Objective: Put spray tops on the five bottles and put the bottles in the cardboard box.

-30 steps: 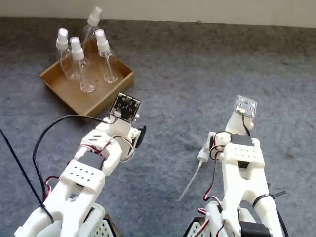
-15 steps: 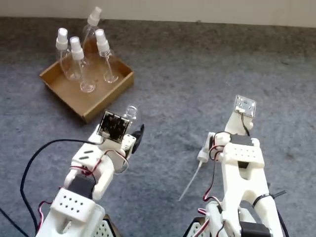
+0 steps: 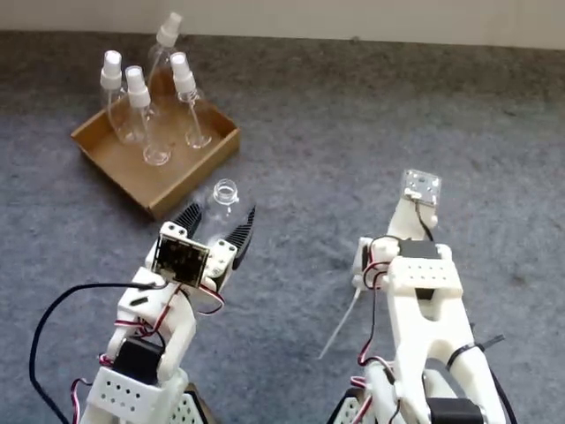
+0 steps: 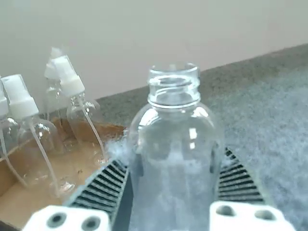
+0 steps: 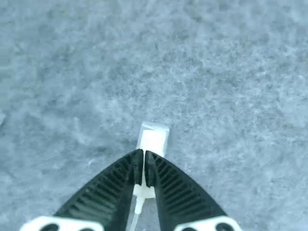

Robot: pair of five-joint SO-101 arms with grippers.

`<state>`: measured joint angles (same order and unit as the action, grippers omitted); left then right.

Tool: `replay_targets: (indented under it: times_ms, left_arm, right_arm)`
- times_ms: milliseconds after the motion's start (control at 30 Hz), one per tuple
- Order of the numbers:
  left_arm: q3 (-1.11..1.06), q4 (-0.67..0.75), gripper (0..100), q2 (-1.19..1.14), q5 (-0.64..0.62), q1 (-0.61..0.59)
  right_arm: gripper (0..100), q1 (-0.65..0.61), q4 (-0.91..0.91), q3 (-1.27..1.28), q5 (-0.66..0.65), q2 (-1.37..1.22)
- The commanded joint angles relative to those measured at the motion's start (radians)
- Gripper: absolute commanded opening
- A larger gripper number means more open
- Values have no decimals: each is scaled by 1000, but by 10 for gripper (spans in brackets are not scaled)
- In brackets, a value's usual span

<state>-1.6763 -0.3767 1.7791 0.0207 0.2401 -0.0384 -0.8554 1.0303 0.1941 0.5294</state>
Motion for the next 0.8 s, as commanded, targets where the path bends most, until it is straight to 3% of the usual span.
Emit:
replay_targets:
  times_ms: [0,267,467,767]
  left_arm:
    - [-19,17,60,41,-8,10]
    - [-19,17,60,41,-8,10]
    - [-19,17,60,41,-8,10]
    - [-19,17,60,41,-8,12]
  right_arm:
    - [11,-54,19,-13,11,22]
    - [19,-53,19,-15,11,24]
    - [178,-56,16,-12,11,33]
    - [180,-51,-87,-15,12,33]
